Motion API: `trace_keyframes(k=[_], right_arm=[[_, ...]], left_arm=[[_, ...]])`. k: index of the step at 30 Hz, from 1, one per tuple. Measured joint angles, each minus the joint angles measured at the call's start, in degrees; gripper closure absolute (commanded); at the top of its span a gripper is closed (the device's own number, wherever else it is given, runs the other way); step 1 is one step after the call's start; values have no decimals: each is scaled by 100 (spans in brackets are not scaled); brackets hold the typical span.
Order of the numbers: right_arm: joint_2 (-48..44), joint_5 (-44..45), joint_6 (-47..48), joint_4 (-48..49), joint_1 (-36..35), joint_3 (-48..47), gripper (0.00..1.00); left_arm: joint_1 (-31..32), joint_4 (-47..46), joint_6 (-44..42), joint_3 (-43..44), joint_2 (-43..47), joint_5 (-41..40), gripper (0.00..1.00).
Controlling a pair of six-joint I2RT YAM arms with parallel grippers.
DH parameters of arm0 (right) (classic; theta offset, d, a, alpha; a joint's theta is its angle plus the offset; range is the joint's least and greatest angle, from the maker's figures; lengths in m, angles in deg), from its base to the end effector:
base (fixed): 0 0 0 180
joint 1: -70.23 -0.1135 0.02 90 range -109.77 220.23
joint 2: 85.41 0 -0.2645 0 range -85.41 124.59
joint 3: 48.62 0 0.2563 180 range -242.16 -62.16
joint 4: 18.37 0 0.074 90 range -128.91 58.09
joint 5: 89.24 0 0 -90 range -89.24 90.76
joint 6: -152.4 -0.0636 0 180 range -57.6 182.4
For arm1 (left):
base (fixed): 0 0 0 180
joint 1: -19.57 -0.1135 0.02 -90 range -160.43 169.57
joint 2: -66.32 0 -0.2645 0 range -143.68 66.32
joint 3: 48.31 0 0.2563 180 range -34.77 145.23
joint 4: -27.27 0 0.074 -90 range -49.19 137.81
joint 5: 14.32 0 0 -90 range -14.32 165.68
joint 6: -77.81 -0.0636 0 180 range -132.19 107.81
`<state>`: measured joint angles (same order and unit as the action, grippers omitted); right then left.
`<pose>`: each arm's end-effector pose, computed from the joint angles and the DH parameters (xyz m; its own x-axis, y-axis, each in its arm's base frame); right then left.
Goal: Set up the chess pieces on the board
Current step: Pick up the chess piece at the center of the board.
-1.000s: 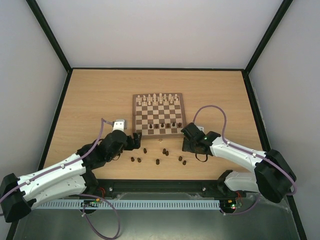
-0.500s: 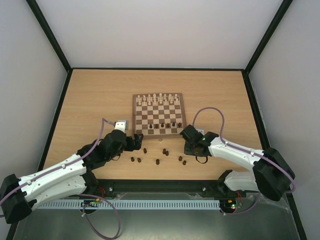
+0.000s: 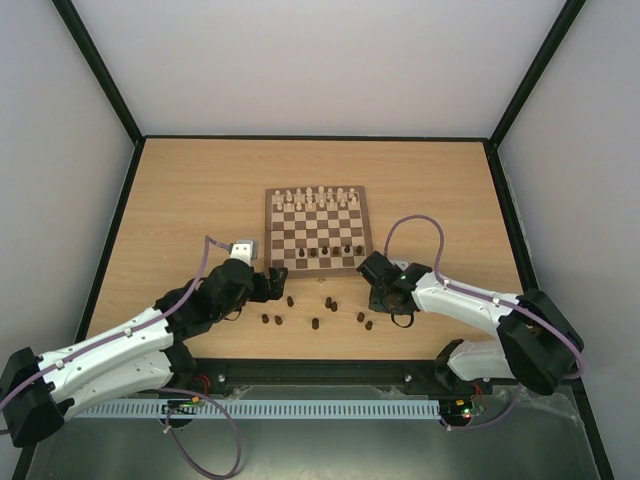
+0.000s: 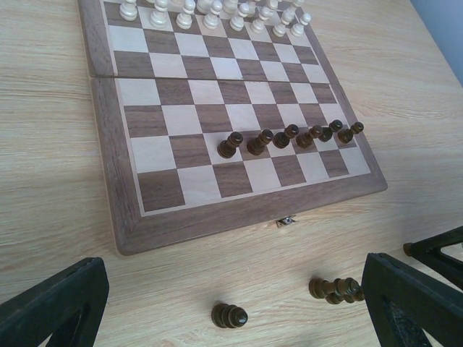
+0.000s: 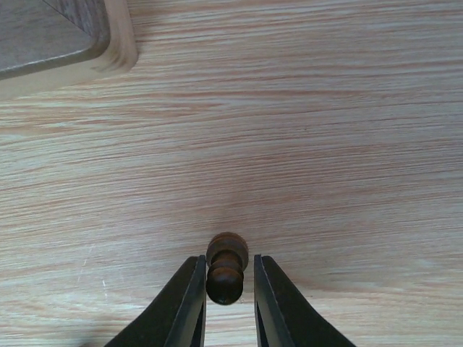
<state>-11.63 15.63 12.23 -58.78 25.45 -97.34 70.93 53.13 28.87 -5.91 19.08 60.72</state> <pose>0.1780 0.1536 0.1357 -0.8784 0.1740 -0.4452 0.1083 0.9796 0.1693 0.1454 -0.1556 0.2169 -0.6450 -0.2094 -0.7349 0.2551 0.8475 -0.4654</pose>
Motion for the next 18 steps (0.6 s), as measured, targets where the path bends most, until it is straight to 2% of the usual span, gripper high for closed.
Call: trace_keyframes(k=[14, 18], right_arm=[[76, 116, 9, 9, 0, -2, 85], [155, 153, 28, 7, 0, -44, 78]], left_arm=[[-7, 0, -13, -2, 2, 0, 1], [-7, -2, -13, -13, 28, 0, 1]])
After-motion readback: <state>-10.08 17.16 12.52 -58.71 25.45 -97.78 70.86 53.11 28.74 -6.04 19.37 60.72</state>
